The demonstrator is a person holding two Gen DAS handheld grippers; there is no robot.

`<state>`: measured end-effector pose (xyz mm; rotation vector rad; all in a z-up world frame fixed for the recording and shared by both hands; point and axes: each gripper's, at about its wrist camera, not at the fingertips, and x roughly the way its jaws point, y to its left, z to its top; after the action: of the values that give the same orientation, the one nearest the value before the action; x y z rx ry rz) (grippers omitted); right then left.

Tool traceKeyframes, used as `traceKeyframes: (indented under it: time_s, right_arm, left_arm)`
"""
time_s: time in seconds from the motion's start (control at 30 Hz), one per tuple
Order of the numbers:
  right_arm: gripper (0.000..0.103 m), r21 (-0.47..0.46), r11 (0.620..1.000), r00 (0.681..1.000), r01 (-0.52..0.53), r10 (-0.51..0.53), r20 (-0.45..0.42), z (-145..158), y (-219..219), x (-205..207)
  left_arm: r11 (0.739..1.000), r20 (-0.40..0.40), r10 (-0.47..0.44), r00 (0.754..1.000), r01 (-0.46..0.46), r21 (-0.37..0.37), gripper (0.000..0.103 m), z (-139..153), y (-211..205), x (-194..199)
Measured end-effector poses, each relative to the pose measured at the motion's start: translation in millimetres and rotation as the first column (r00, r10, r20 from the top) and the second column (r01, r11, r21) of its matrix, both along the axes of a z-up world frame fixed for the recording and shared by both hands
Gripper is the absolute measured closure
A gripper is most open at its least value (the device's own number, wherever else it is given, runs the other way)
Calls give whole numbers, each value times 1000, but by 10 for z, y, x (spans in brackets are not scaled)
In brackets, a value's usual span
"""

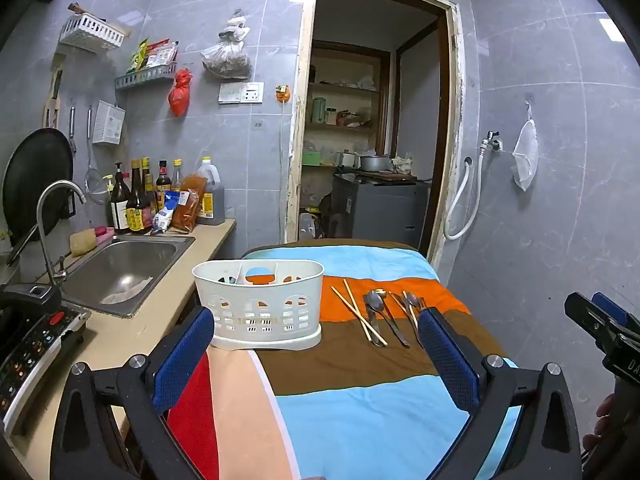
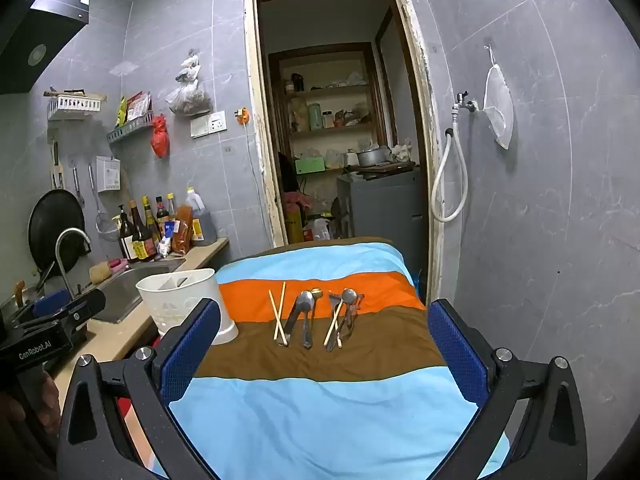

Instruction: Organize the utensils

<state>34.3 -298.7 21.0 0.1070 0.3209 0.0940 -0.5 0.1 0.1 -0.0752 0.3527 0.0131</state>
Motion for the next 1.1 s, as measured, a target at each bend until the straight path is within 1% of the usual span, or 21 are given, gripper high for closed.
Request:
traceKeyframes:
  time_s: [0.27, 0.3, 0.8, 1.1]
  right_arm:
    - [1, 6, 1000, 1000, -1, 1, -5, -4, 18, 8]
    - [1, 6, 1000, 1000, -1, 1, -5, -6, 28, 10]
    - [1, 0, 1000, 1000, -8, 8, -7, -59, 72, 40]
    - [1, 1, 1000, 1000, -10, 10, -11, -42, 61, 46]
  left_arm:
    - [1000, -1, -6, 1000, 6, -3, 0, 20, -34, -60]
    - [1000, -8, 7, 1000, -7, -17, 0, 17, 24, -16]
    - [1000, -11, 7, 1000, -7, -12, 0, 26, 14, -16]
    - [1000, -10, 6, 1000, -6, -9, 0, 23, 11, -15]
